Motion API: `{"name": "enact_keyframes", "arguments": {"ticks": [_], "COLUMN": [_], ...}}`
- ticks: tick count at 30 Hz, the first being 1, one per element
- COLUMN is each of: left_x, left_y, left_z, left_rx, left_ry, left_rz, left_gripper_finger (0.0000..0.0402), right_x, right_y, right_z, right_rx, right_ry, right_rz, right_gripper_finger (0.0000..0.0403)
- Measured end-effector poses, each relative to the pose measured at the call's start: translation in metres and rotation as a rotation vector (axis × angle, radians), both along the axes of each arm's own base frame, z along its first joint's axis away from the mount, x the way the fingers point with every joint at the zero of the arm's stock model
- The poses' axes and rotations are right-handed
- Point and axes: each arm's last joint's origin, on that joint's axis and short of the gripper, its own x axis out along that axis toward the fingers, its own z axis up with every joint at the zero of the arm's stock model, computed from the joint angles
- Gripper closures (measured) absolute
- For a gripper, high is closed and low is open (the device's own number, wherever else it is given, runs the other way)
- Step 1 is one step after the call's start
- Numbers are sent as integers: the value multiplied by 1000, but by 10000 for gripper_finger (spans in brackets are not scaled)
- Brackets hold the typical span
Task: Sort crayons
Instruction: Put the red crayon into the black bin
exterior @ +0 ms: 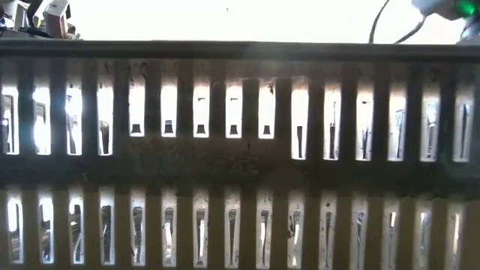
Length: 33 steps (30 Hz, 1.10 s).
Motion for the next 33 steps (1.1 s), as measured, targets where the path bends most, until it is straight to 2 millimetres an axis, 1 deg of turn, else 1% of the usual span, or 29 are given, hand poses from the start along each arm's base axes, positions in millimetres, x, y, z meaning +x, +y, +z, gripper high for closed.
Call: {"name": "enact_keyframes", "arguments": {"ticks": [3,7,9,12,16,19,23,25,33], "left_x": [0,0,0,0,0,0,0,0,0], "left_y": [0,0,0,0,0,0,0,0,0], "left_z": [0,0,0,0,0,0,0,0,0], "left_rx": [0,0,0,0,0,0,0,0,0], "left_ry": [0,0,0,0,0,0,0,0,0], "left_rz": [0,0,0,0,0,0,0,0,0], "left_gripper_finger": [357,357,357,357,357,357,357,357,357], "right_x": [0,-4,-7,-10,-18,-21,-21,-21,-23], "right_y": [6,13,17,26,32,35,41,44,48], "right_z": [5,4,0,-8,-20,-28,-38,-42,-59], "right_rx": [13,-7,-16,1,-30,-72,-79,-97,-127], "right_ry": [-41,-63,-51,-21,74,139,158,170,206], "right_rz": [166,355,461,665,886,980,1123,1167,1199], "right_gripper_finger": [309,309,309,309,309,309,309,309,309]}}
